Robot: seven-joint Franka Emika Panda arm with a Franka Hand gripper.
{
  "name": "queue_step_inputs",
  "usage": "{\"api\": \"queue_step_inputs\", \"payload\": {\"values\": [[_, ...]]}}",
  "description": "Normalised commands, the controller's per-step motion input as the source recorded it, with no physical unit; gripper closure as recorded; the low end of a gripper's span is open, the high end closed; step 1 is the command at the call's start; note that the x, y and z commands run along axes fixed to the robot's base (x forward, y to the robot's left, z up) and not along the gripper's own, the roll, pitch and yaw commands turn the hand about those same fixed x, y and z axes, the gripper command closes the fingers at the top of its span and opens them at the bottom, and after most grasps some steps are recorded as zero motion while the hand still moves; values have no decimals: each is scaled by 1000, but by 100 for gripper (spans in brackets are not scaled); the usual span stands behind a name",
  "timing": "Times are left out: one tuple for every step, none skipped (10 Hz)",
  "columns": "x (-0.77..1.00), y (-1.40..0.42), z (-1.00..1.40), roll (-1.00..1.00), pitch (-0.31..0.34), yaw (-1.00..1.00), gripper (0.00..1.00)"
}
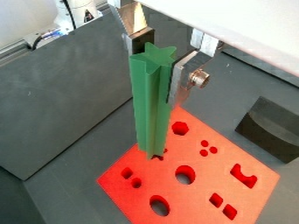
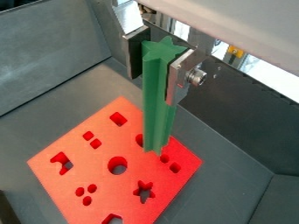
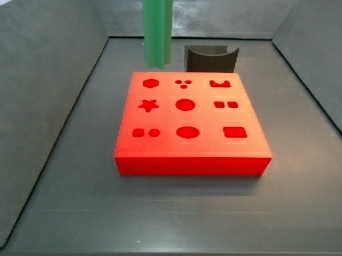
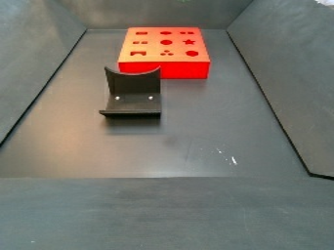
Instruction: Insert the star object.
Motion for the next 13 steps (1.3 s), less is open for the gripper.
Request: {"api": "queue_step_inputs", "payload": {"values": [[249, 0, -3, 120, 147, 0, 100], [143, 274, -203, 0, 13, 154, 100], [97, 480, -309, 0, -21, 520, 100], [0, 14, -271, 239, 0, 940, 100], [0, 0, -243, 296, 0, 909, 100], [-3, 0, -240, 301, 0, 911, 100], [-6, 0, -214, 317, 0, 894, 100], [-11, 0, -226, 309, 0, 900, 100], [0, 0, -289, 230, 0, 966, 100], [0, 0, -354, 199, 0, 994, 100], [0, 0, -431, 171, -7, 1000, 100], [0, 120, -514, 0, -127, 889, 100], [0, 17, -343, -199, -183, 749, 100]]}}
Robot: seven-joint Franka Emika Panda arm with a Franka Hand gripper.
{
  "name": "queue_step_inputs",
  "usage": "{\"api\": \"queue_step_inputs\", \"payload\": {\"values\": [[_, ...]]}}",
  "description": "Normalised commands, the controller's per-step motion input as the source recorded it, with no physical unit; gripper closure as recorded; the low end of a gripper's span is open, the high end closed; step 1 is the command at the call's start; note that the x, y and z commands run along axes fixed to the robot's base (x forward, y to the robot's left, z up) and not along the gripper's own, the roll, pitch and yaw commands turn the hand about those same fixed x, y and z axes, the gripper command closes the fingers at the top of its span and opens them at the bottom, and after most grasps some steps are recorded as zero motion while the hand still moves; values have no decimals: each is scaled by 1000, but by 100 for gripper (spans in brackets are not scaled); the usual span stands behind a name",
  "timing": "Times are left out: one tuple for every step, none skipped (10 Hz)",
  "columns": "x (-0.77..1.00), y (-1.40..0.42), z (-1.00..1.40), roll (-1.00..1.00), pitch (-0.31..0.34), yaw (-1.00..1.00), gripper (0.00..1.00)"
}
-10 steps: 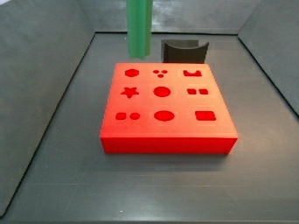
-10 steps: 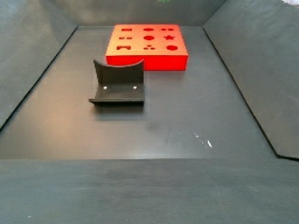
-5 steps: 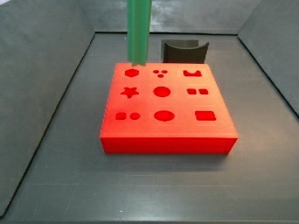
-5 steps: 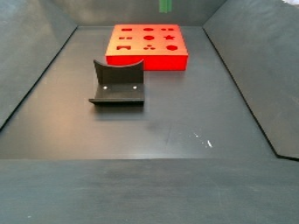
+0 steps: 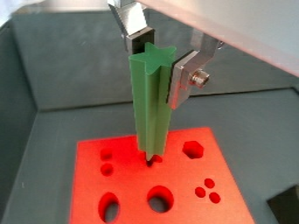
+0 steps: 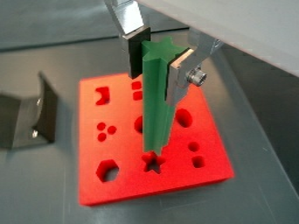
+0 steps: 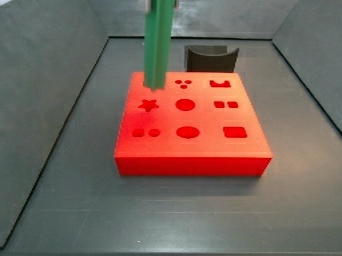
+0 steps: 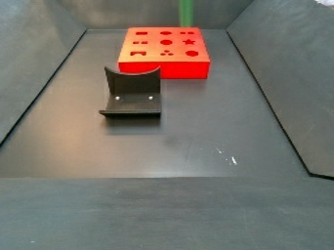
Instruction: Insert the star object.
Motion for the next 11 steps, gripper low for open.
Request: {"api": "queue_step_inputs", "payload": {"values": [[-143, 0, -114, -219, -249, 517, 100], [-109, -29, -20, 0, -307, 317, 100], [-297, 0, -34, 0, -430, 291, 100], [-217, 0, 0, 44, -300, 289, 100], [-169, 0, -143, 0, -346, 274, 100], [-180, 34, -191, -29, -349, 280, 100], [-86, 0, 0, 0, -36, 17, 100], [0, -3, 0, 4, 0, 0, 100], [0, 0, -54, 84, 0, 0, 100], [0, 0, -131, 266, 0, 0, 100], [0, 14, -211, 219, -3, 0, 100]]}}
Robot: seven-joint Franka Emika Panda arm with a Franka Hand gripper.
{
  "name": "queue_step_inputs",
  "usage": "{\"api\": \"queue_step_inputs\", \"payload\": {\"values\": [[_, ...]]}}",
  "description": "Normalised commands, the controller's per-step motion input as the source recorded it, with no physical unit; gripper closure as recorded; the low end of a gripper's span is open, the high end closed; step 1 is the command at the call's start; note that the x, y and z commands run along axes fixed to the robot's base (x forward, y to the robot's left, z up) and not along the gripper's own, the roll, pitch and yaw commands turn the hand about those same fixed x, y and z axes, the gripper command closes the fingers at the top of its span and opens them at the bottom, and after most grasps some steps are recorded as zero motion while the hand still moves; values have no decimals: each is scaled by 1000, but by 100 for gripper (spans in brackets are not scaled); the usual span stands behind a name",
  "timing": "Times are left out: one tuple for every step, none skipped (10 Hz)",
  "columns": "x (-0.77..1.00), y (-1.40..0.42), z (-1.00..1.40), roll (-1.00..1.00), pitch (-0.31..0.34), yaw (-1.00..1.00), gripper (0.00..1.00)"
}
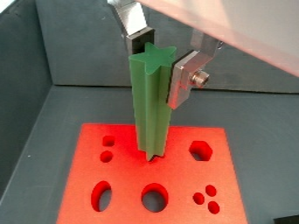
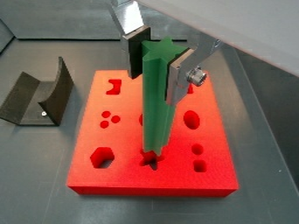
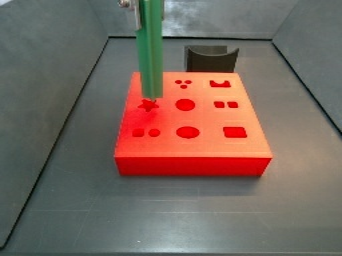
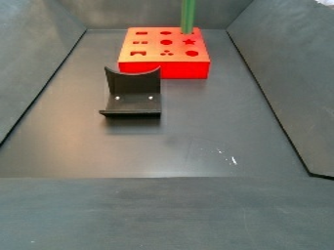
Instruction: Insert the star object.
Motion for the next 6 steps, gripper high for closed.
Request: {"api": "queue_step_inputs", "payload": {"values": [[-57, 0, -214, 201, -16, -29, 100], [-60, 0, -271, 64, -47, -46, 100], [-23, 0, -289, 0, -61, -23, 100], [-11, 0, -300, 0, -89, -3, 100], [-23, 0, -291, 0, -79, -3, 100], [-20, 0, -289, 0, -71, -3, 100]]}}
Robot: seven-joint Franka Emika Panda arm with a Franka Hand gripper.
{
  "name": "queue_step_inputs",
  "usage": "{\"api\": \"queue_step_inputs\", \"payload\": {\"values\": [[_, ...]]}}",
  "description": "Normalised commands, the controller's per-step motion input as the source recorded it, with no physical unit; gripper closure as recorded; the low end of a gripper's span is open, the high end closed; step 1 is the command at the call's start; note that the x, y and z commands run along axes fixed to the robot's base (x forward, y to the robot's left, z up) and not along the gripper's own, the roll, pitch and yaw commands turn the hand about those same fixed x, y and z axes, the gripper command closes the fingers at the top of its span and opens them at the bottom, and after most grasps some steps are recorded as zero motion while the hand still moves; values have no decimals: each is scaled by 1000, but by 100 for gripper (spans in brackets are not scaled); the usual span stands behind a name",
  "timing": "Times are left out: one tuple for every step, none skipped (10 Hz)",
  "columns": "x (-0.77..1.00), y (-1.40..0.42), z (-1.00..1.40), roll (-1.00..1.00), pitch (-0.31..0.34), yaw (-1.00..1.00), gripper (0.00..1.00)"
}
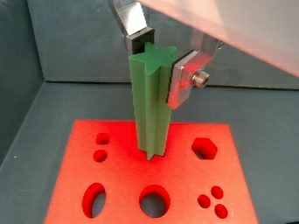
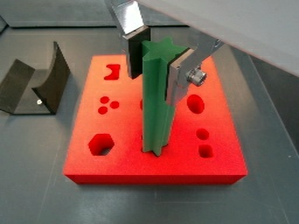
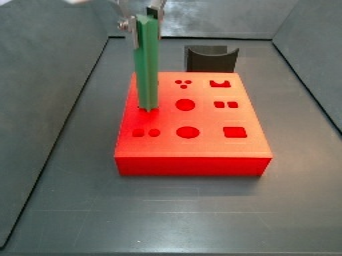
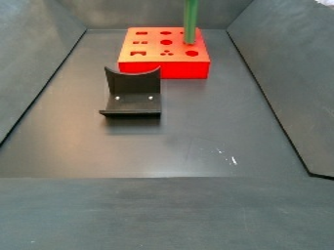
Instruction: Insert the star object.
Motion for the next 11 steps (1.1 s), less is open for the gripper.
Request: {"api": "queue_step_inputs", "payload": {"values": [[-23, 0, -269, 17, -53, 0, 100], [-6, 11, -163, 59, -3, 0, 100], [0, 0, 0, 13, 0, 0, 100], [0, 0, -486, 0, 0, 0, 100], [26, 157, -957, -109, 4, 0, 100], [17, 154, -946, -123, 0, 0, 100], [0, 40, -1000, -86, 0, 0, 100], [0, 0, -1000, -71, -10, -26, 100], [0, 0, -1000, -66, -20, -60, 100], [0, 0, -906, -116, -70, -40, 100], [0, 0, 0, 6, 0, 0, 100]]}}
